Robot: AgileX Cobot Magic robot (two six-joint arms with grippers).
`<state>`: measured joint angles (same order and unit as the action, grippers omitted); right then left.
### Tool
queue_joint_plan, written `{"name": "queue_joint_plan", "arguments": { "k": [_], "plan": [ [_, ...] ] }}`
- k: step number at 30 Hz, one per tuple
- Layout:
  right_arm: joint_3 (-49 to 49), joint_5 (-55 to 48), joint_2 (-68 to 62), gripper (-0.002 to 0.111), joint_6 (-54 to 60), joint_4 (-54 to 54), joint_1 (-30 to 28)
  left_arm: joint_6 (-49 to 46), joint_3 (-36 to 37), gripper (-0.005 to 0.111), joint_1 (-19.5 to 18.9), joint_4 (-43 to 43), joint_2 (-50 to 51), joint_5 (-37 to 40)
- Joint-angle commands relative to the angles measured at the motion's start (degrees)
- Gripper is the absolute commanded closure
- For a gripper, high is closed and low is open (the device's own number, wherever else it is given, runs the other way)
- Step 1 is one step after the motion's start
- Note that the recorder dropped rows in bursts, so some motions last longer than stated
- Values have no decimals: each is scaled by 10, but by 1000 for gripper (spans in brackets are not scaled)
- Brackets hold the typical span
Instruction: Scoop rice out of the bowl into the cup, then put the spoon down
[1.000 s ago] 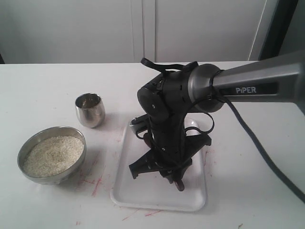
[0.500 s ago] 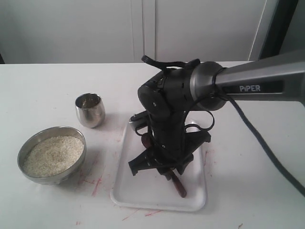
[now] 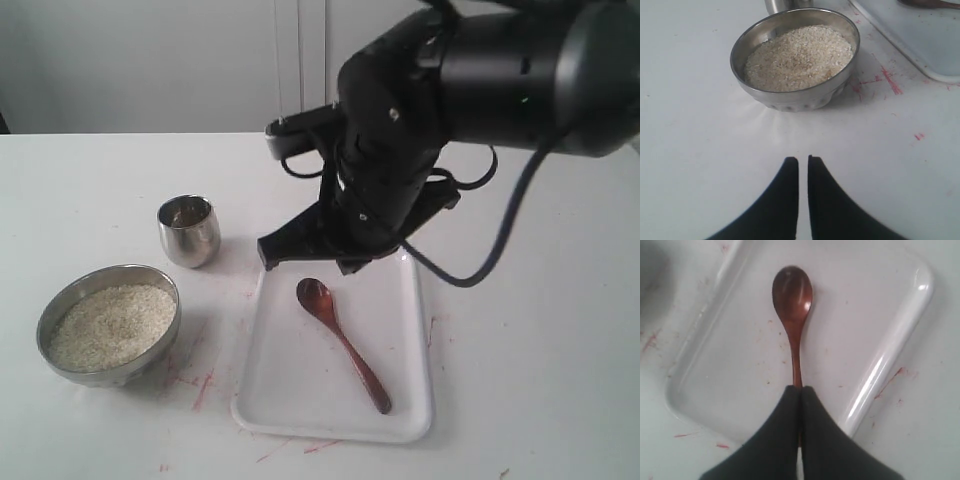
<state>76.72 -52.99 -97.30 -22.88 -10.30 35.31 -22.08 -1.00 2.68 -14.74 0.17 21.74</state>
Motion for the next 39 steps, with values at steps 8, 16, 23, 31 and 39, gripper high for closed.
{"name": "queue_joint_plan", "arguments": {
  "k": [8, 16, 23, 31, 39],
  "plan": [
    [-109, 128, 183, 108, 34, -3, -4, -2, 3, 92, 3, -6, -2, 1],
    [-188, 180, 312, 108, 72, 0, -4, -2, 3, 92, 3, -6, -2, 1],
    [-252, 224, 420, 108, 77, 1, -4, -2, 3, 92, 3, -6, -2, 1],
    [-330, 266, 544, 108, 77, 3, -4, -2, 3, 92, 3, -6, -2, 1],
    [-422, 290, 670, 108, 77, 3, -4, -2, 3, 92, 3, -6, -2, 1]
  ]
}}
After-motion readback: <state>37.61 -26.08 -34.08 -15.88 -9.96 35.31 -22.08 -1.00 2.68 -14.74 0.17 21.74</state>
